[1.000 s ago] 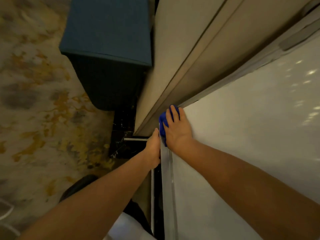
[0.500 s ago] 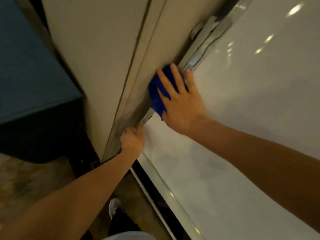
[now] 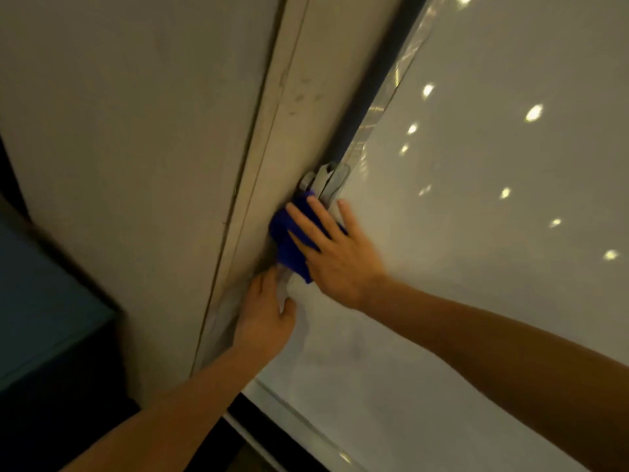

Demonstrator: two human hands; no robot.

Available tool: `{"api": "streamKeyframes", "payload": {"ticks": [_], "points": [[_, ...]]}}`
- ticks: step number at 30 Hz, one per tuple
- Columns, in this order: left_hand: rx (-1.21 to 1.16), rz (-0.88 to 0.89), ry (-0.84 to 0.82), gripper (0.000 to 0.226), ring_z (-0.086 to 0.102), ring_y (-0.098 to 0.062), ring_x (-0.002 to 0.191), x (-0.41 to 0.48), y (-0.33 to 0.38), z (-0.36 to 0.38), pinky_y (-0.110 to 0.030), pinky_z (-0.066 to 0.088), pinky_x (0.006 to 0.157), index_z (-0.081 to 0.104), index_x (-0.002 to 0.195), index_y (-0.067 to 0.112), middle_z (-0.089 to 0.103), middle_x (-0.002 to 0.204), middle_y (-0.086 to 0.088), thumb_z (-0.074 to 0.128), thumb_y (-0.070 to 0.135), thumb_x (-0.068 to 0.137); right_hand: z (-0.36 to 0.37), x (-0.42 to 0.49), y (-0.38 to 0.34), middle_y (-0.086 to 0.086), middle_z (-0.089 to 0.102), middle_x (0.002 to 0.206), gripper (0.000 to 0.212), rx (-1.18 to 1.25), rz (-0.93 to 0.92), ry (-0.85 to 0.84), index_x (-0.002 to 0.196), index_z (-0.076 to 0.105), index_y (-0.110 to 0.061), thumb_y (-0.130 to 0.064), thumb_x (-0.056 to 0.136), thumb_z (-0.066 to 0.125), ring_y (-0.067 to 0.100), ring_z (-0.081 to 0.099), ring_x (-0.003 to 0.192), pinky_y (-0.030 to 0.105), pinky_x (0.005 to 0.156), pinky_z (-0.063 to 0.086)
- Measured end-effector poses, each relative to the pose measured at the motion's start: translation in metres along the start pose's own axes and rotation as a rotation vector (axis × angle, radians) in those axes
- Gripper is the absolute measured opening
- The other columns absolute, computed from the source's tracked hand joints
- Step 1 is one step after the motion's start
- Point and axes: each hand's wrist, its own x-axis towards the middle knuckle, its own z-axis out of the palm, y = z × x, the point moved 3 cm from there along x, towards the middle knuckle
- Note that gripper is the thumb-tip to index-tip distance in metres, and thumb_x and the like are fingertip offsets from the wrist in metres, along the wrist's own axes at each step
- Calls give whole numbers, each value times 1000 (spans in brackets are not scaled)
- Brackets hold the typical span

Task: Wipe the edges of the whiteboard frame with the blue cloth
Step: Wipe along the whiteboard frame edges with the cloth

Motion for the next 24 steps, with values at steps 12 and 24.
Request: {"api": "streamKeyframes", "payload": {"ticks": [12, 24], "points": [[387, 543, 121, 79, -3, -28, 151, 41, 150, -27, -45, 9, 124, -4, 154, 14, -5, 165, -8, 40, 43, 95, -93, 34, 183, 9, 13, 164, 56, -113, 313, 156, 149, 40, -22, -45, 99, 27, 36, 5, 150, 61, 117, 7], [435, 677, 240, 83, -17, -22, 150, 134, 293, -54, -32, -8, 120, -24, 148, 12, -23, 162, -7, 30, 47, 96, -141, 65, 302, 4, 23, 162, 52, -236, 42, 186, 146, 45, -22, -44, 101, 29, 31, 7, 151, 53, 120, 5]]}}
